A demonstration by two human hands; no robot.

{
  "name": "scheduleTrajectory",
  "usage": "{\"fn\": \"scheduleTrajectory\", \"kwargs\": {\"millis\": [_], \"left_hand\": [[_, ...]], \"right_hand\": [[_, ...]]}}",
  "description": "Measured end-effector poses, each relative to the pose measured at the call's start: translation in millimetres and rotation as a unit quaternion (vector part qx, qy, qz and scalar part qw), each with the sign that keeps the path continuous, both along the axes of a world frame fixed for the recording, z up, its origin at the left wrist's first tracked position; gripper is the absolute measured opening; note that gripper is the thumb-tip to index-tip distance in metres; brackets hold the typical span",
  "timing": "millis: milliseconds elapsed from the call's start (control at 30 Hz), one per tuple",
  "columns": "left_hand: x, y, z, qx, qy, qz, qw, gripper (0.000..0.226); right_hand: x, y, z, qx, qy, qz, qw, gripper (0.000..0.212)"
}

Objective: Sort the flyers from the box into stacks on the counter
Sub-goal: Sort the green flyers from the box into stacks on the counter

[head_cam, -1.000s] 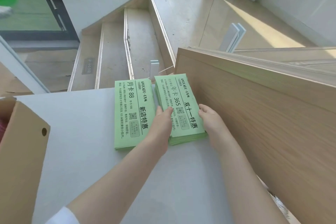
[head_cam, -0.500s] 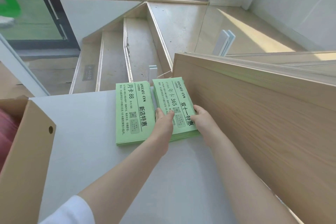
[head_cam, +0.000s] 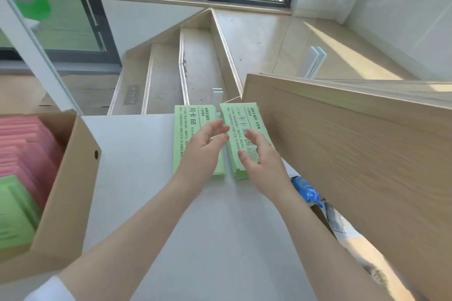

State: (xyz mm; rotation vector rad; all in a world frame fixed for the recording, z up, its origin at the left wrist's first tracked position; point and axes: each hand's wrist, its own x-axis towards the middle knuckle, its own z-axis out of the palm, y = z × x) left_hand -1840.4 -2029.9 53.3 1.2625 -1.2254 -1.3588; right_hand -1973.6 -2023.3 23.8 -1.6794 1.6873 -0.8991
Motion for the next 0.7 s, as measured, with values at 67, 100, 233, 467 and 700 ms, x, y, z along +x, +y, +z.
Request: {"fn": "scheduleTrajectory", "kwargs": {"millis": [67,100,233,467,700], "left_hand": [[26,14,0,-0.021,-0.035,0.018,0.999,0.026],[40,23,3,-0.023,-0.044,0.030,0.998,0.024],[102,56,17,-0.050,-0.062,0.079,0.994,0.018],[223,92,38,-0.110,-0.138,0.140,0.974,0.020],[372,103,32,-0.178,-0.389,0.062,0.902,0.018]], "right_hand": [[20,3,6,-0.014,-0.004,0.043,0.999,0.042],[32,5,8,-0.018,-0.001,0.061,0.998,0.038],[87,14,15,-0.050,0.008,0.137,0.989,0.023],[202,29,41,-0.150,-0.003,0.227,0.962,0.022],[315,52,37,-0.184,0.056,0.236,0.953,0.020]]}}
